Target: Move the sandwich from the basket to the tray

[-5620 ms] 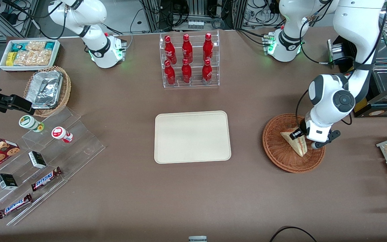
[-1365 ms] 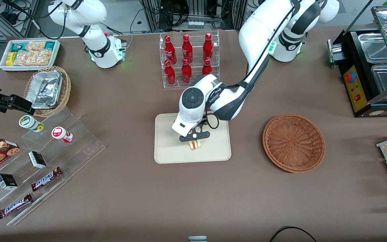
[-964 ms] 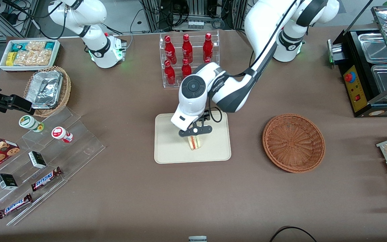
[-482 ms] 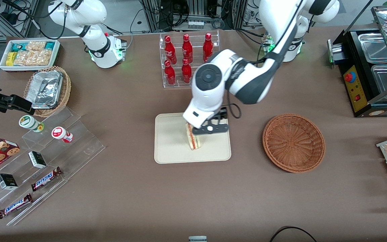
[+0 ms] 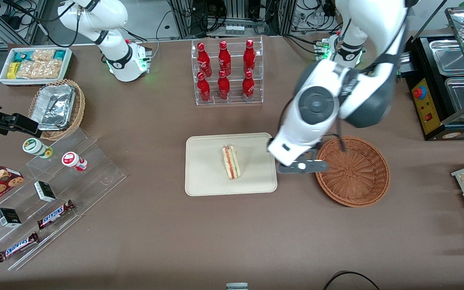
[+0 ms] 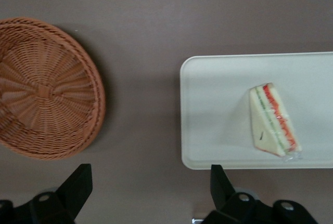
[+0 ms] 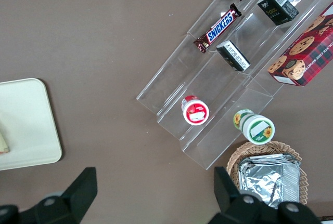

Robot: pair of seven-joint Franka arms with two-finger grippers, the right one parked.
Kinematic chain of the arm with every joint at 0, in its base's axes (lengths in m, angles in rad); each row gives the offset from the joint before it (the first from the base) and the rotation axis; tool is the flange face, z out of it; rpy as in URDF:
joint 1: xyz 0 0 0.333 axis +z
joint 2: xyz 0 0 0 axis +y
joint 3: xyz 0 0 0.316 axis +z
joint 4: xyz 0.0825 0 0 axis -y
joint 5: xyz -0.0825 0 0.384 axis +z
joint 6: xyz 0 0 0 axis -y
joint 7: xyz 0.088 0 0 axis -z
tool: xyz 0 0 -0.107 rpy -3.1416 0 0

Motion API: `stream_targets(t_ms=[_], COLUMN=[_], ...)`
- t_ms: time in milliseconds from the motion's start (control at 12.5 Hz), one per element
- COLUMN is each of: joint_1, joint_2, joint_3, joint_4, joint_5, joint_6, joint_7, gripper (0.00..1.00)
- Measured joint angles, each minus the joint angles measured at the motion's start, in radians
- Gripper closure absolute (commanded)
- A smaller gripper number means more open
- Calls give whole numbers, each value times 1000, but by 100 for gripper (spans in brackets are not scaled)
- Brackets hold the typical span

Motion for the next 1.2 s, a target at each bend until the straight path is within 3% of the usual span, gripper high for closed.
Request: stream_targets(t_ms=[401, 1204], joint_1=[169, 379], joint_2=[-100, -405], joint_3=[3, 6], joint_4=[-37, -269], joint_5=[-9, 19], joint_6=[-130, -191], joint_7=[230, 419], gripper=[0, 0])
